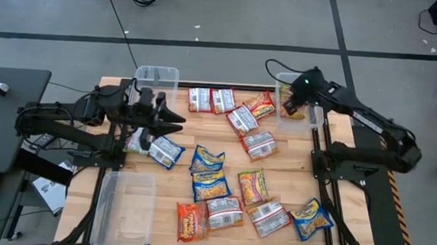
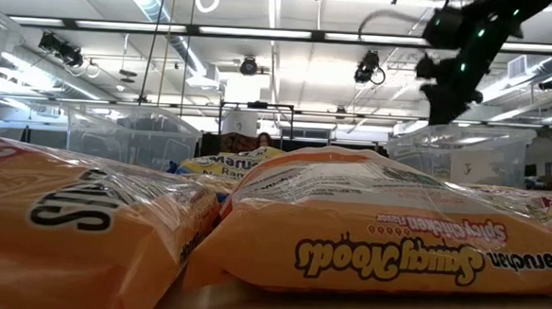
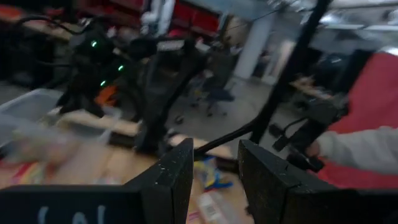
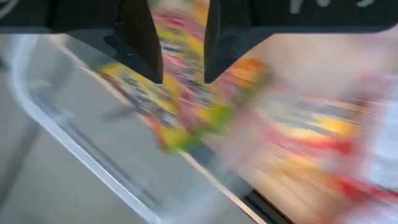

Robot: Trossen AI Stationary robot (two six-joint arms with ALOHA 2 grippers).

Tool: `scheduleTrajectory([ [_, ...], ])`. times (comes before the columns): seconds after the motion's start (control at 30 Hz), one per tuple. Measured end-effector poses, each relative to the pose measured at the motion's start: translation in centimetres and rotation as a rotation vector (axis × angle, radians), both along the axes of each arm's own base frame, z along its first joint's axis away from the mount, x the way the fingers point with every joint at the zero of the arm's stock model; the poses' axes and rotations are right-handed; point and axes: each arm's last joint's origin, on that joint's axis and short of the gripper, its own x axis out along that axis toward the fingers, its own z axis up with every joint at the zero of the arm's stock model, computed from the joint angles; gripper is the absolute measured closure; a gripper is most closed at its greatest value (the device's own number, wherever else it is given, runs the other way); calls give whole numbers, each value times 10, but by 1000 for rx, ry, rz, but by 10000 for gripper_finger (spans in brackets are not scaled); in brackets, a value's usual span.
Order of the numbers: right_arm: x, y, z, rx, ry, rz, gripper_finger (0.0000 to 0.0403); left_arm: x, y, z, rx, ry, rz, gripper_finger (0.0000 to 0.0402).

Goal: Sort Maruchan noodles
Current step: Put the green noodle pack into the top right transparent bin

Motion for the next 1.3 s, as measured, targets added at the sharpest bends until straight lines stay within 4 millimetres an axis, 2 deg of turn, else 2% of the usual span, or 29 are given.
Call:
scheduleTrajectory([
  [0.17,15,41,26,49,-325,199,264,-1,0,8,3,-80,-10,269],
  [0.4,47,110,33,87,-410,447,276,-1,0,8,2,-84,-12,269],
  [0.57,68,163,26,162,-428,558,277,-1,0,8,10,-85,-12,269],
  [0.73,70,204,-1,413,-311,417,277,-1,0,8,18,-86,-12,269],
  [0.87,70,228,-18,649,-241,244,275,-1,-1,8,4,-84,-35,269],
  [0.97,76,241,-24,738,-252,189,264,-1,-2,8,7,-84,-76,269],
  [1.17,82,253,-42,744,-173,131,207,-1,-3,7,17,-78,-117,269],
  [1.3,81,258,-44,749,-149,166,165,0,-3,2,7,-22,-101,269],
])
